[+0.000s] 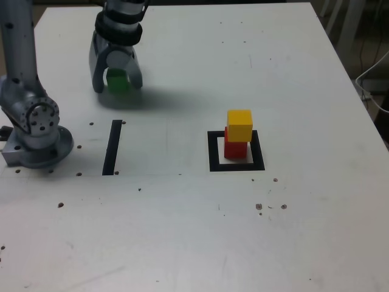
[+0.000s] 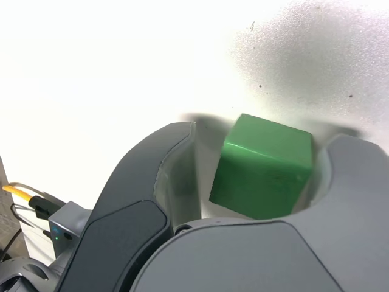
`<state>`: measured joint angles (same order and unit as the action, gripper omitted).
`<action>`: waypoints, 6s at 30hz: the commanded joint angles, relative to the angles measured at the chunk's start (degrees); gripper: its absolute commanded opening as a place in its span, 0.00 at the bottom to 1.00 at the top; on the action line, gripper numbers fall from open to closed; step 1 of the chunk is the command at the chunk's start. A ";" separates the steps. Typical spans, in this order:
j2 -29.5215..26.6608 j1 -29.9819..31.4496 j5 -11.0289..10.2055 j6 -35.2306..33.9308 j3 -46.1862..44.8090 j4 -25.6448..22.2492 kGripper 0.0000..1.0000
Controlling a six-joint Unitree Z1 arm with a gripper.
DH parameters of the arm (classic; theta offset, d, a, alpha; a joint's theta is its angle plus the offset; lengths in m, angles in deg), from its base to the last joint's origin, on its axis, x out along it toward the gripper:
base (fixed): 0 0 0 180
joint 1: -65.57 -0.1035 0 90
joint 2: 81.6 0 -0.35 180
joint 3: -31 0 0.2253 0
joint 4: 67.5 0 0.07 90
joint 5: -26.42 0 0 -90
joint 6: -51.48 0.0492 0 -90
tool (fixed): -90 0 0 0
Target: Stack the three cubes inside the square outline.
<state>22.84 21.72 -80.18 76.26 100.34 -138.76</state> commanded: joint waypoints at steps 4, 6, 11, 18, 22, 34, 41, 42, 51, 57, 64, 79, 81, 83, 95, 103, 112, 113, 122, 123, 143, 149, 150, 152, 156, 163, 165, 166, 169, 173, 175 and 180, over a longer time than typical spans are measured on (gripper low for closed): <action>-0.48 0.84 0.38 0.09 0.47 -0.42 0.32; -0.55 1.05 0.49 0.06 0.54 -0.51 0.32; -0.82 1.57 0.67 -0.12 0.78 -0.83 0.32; -1.12 2.69 1.32 -0.45 1.32 -1.48 0.32; -1.58 3.37 1.54 -0.60 1.69 -2.05 0.32; -4.15 14.92 5.62 -4.38 9.12 -9.72 0.32; -4.08 21.87 6.92 -7.82 14.77 -14.83 0.31; -4.02 22.87 7.02 -8.36 15.64 -15.64 0.31; -1.91 31.51 7.63 -12.43 25.00 -23.06 0.31; 0.26 35.58 7.94 -13.99 30.57 -26.70 0.31; 3.15 40.28 8.53 -15.72 37.63 -31.18 0.31; 11.45 46.98 10.57 -17.83 50.06 -36.49 0.31; 12.10 47.55 10.72 -17.95 51.28 -36.77 0.31; 12.71 48.09 10.85 -18.11 52.36 -36.98 0.31; 15.56 49.53 12.43 -18.68 55.09 -37.09 0.31; 16.50 49.75 12.91 -18.87 55.60 -37.09 0.31; 17.17 49.75 13.00 -18.92 55.52 -36.98 0.31; 17.22 49.75 13.00 -18.92 55.51 -36.95 0.31; 17.43 49.75 12.99 -18.45 55.29 -36.55 0.73; 17.44 49.75 13.00 -18.36 55.27 -36.53 0.78; 14.20 49.75 12.50 -18.20 53.93 -36.65 0.94; 9.47 49.70 11.88 -18.24 50.67 -36.83 0.99; 8.68 49.63 11.81 -18.27 49.76 -36.82 0.99; 7.13 49.39 11.77 -18.45 47.70 -36.79 1.00; 4.18 48.64 11.91 -19.06 43.22 -36.65 1.00; -1.08 47.39 11.99 -20.20 35.24 -36.19 1.00; -2.62 46.88 11.88 -20.35 33.11 -35.86 1.00; -3.37 46.57 11.81 -20.38 32.06 -35.66 1.00; -5.76 45.58 11.51 -20.39 28.43 -35.00 1.00; -8.73 44.99 11.28 -20.39 24.08 -34.25 1.00; -10.17 44.90 11.30 -20.39 21.99 -33.75 1.00; -13.02 44.40 11.53 -20.39 16.75 -31.63 1.00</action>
<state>10.63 66.40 -68.73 55.95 118.07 -170.46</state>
